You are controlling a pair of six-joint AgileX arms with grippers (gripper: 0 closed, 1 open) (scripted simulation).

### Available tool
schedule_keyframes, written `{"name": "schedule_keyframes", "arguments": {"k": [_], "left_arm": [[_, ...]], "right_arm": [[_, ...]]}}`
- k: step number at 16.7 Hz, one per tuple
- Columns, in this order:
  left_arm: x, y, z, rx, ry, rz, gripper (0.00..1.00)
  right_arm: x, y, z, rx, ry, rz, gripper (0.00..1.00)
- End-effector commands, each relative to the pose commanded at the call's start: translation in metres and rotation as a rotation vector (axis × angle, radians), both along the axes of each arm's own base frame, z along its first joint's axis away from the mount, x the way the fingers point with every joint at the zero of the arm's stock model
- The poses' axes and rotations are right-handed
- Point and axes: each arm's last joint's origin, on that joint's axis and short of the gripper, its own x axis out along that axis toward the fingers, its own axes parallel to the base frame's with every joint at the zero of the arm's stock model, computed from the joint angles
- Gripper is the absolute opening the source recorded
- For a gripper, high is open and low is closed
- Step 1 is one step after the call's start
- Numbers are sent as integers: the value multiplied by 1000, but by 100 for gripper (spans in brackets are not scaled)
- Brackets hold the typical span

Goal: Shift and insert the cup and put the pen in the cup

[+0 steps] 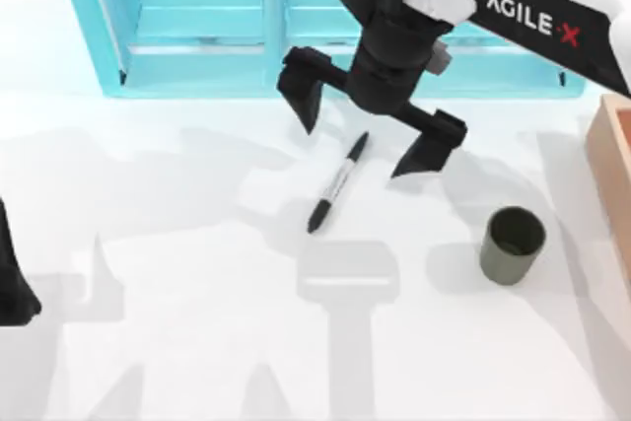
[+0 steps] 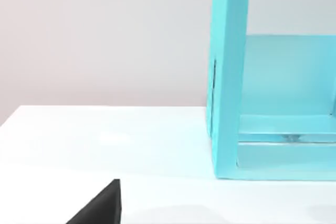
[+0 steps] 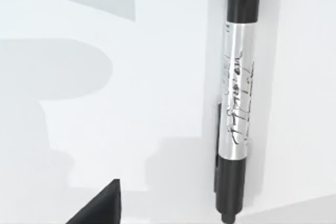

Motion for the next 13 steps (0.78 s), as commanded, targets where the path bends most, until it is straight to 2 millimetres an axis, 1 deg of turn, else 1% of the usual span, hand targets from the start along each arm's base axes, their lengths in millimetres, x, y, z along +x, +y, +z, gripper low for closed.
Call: {"name": "schedule_keyframes", "arguments": {"k": [1,3,10,11,13], "left_arm": [[0,0,0,0,0,0,100],[0,0,0,0,0,0,100],[0,0,0,0,0,0,100],[0,0,0,0,0,0,100],[0,0,0,0,0,0,100]], "right_arm": [[0,0,-1,1,0,1,100],[2,4,-12,3,-2,3,100],[8,20,-88,4,-3,4,100],[8,21,-95,4,-3,4,100],[8,21,-98,4,-2,4,100]]}}
